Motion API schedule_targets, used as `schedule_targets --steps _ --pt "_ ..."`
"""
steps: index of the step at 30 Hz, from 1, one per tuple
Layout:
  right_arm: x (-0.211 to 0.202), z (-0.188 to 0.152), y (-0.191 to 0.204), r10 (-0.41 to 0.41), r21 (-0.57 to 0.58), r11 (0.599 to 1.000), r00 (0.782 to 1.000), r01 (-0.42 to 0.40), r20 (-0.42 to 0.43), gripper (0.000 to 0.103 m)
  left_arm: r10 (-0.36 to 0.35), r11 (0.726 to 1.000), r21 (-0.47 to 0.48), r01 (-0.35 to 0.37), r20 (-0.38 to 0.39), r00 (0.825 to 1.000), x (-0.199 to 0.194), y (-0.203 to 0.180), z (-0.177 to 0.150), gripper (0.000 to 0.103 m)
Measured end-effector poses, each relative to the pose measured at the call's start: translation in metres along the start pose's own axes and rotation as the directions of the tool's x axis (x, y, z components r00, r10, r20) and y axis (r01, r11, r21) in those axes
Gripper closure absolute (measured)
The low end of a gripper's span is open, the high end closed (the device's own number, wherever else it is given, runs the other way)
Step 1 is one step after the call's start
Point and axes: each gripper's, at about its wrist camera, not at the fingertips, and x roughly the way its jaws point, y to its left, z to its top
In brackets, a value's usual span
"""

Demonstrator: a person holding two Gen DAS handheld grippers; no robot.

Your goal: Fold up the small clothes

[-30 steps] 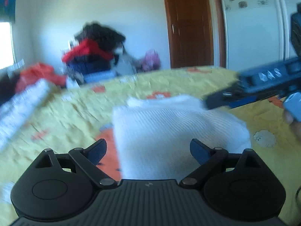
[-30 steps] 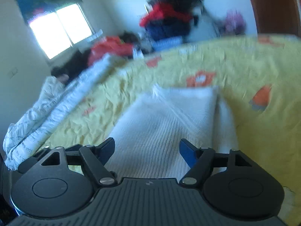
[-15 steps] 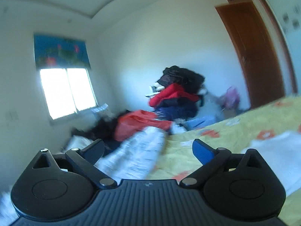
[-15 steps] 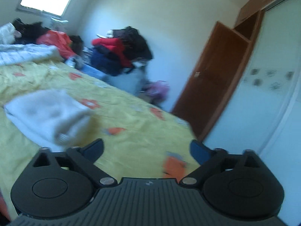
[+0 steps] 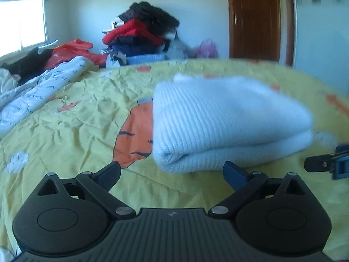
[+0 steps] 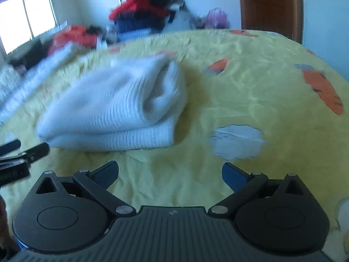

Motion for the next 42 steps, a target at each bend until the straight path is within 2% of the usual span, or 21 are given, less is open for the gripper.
schedule_targets --steps 2,4,9,12,21,42 --pt "0.015 0.001 0.015 -0.070 -0.071 0.995 0.997 0.067 -0.042 0.001 -0.008 1.000 0.023 0.009 -0.043 0.999 0.017 -0.003 0.003 0.002" --pt "0.021 0.002 0.023 -0.070 -0.085 0.994 0.997 0.067 -0.037 0.001 -0.010 1.000 0.008 0.010 -0.092 0.996 0.029 -0.003 0.002 0.002" --pt "0.021 -0.002 0.023 -0.060 -0.039 0.997 0.998 0.059 -0.015 0.000 -0.047 0.997 -0.064 0.041 -0.092 0.995 0.038 0.009 -0.009 0.000" --pt "0.021 -0.010 0.029 -0.059 -0.039 0.997 0.998 0.060 0.032 0.000 -0.043 0.998 -0.058 0.037 -0.091 0.995 0.039 0.003 -0.011 0.000" --pt "0.028 -0.013 0.034 -0.031 -0.054 0.998 0.995 0.036 0.095 0.000 -0.059 0.997 -0.057 0.054 -0.086 0.995 0.042 0.005 -0.009 0.000" --pt "0.027 -0.016 0.035 -0.033 -0.050 0.998 0.994 0.038 0.102 0.000 -0.058 0.997 -0.057 0.053 -0.086 0.995 0.042 0.005 -0.009 0.000"
